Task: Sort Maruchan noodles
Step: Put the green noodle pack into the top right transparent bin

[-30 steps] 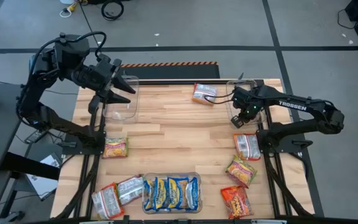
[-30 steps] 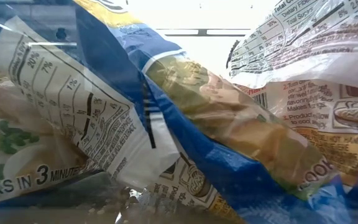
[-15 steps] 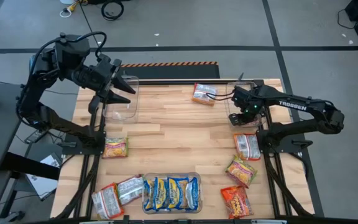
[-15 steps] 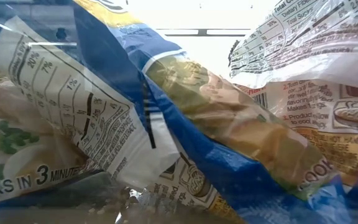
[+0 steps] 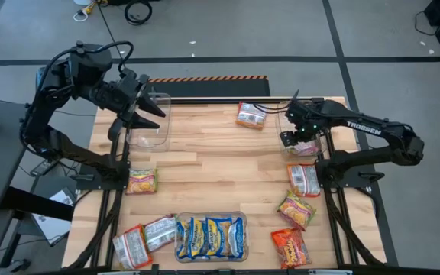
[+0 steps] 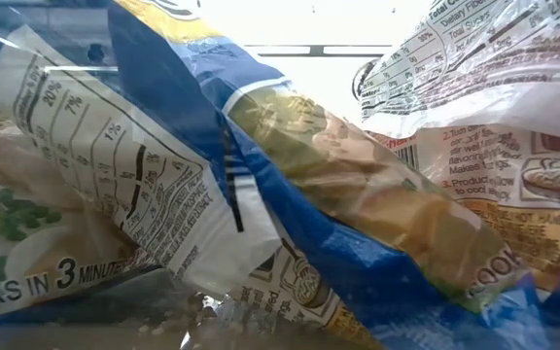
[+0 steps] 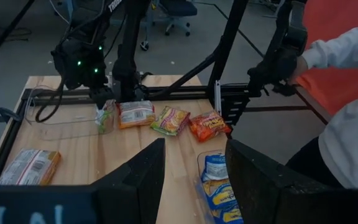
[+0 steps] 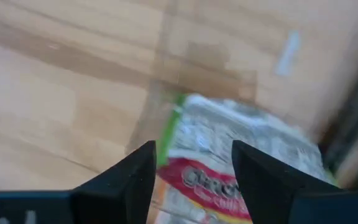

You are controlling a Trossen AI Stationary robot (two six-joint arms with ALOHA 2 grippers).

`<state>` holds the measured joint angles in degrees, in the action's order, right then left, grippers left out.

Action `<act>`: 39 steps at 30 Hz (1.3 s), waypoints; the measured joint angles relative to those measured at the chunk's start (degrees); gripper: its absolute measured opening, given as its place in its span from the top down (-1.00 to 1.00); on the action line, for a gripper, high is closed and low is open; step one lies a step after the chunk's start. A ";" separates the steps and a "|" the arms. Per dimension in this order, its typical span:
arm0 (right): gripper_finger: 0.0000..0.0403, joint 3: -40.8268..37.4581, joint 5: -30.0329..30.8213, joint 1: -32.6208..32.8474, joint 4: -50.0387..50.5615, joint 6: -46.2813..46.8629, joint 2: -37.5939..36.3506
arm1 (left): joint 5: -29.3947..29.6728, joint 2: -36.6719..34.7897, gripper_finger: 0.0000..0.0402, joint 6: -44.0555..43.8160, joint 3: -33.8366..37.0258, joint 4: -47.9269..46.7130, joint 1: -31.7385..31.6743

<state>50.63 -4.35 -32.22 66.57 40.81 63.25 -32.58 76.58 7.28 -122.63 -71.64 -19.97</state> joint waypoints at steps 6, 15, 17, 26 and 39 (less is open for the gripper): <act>0.00 5.39 -0.10 11.98 0.11 1.10 -2.72 | 0.08 -0.04 0.14 1.43 0.00 -0.77 0.01; 0.01 15.96 2.02 43.45 5.26 16.28 9.36 | 0.44 0.66 0.14 4.20 0.07 -0.12 0.33; 0.01 17.22 1.60 48.81 6.30 20.70 13.57 | 0.45 0.67 0.14 4.42 0.07 -0.55 0.33; 0.01 14.13 -9.02 62.46 5.99 41.59 25.52 | 0.42 0.57 0.14 5.39 0.07 -6.42 0.75; 0.01 9.19 -10.95 58.37 -13.17 33.79 35.16 | 0.37 0.57 0.14 3.99 0.05 -7.72 10.51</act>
<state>59.82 -15.31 26.15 53.41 74.60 98.41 -32.21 77.14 11.27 -122.58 -79.35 -9.45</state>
